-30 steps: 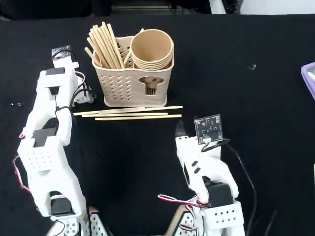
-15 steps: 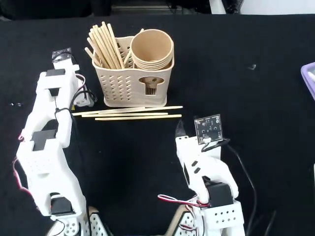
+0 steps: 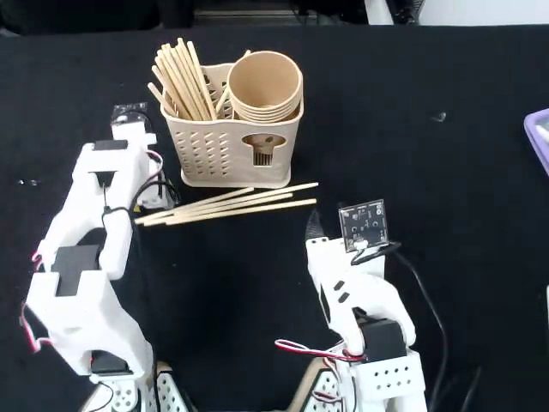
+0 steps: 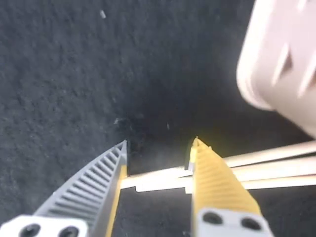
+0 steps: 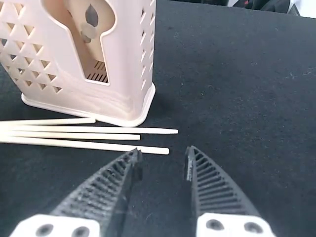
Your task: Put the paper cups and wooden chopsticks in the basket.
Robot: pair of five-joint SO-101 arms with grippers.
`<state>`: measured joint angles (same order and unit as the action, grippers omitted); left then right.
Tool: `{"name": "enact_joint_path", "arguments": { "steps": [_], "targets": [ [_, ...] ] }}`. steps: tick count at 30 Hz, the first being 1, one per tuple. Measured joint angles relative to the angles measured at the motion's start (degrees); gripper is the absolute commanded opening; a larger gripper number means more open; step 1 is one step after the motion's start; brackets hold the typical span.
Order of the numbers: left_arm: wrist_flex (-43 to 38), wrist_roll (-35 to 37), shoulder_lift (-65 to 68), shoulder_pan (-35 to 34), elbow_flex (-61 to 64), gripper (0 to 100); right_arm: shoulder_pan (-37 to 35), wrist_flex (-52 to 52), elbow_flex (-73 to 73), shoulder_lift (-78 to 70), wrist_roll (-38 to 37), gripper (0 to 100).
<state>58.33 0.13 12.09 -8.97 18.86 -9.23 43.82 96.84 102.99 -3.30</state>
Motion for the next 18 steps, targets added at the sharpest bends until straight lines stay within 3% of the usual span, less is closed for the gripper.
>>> {"name": "enact_joint_path", "arguments": {
  "steps": [6, 13, 18],
  "targets": [
    [-0.2, -4.6, -9.5, 1.3, 10.1, 21, 0.0, 0.0, 0.0, 0.0, 0.0, 15.2],
    [-6.9, -11.7, -20.8, 4.3, 25.4, 21, 0.0, 0.0, 0.0, 0.1, 0.0, 15.2],
    [-6.9, -14.3, -28.5, 4.9, 29.6, 21, 0.0, 0.0, 0.0, 0.1, 0.0, 15.2]
  ]
}}
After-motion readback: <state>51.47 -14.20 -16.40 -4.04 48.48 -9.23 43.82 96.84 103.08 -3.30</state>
